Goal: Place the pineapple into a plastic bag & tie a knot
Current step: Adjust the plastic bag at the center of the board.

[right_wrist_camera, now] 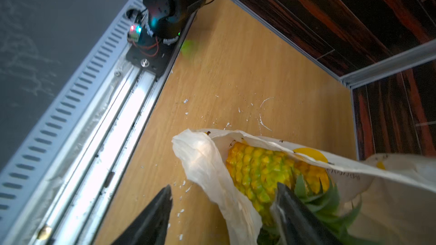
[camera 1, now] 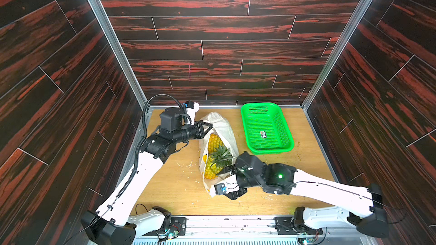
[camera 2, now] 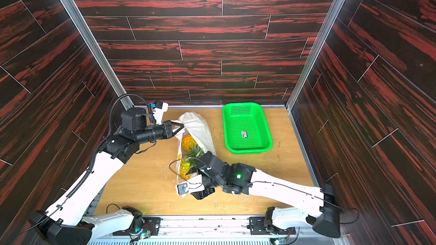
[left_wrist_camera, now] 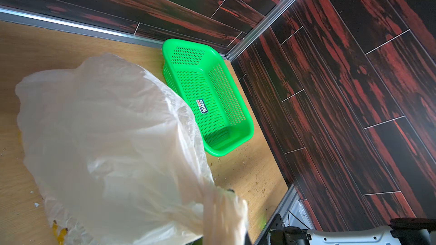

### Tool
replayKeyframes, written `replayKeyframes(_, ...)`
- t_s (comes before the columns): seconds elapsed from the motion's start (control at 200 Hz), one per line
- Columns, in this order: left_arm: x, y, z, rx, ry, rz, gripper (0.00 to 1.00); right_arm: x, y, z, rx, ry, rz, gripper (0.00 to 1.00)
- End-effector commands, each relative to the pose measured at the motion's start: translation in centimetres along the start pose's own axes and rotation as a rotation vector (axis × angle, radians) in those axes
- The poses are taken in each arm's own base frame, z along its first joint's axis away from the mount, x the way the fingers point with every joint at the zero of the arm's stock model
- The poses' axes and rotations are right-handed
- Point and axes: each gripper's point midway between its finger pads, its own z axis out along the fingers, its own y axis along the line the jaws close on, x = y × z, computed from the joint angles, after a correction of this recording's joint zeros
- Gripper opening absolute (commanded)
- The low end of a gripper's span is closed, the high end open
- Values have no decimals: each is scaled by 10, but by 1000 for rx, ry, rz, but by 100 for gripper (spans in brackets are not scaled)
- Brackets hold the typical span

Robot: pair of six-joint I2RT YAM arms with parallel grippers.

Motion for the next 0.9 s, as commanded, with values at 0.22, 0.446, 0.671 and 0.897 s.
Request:
replayKeyframes(0.22, -24, -22, -9, 61, -76, 73, 0, 4, 7, 43, -45, -22, -202, 37)
replayKeyframes(0.446, -26, -20, -16, 27, -95, 98, 0, -22, -14, 7, 98, -144, -44, 0)
replayKeyframes(0.671, -60, -19, -31, -59, -241, 90, 0, -51, -88, -86, 454, -315, 152, 0)
replayKeyframes(0.897, -81, -50, -36, 38, -271, 119, 0, -53, -180, -182, 787, -473, 270, 0)
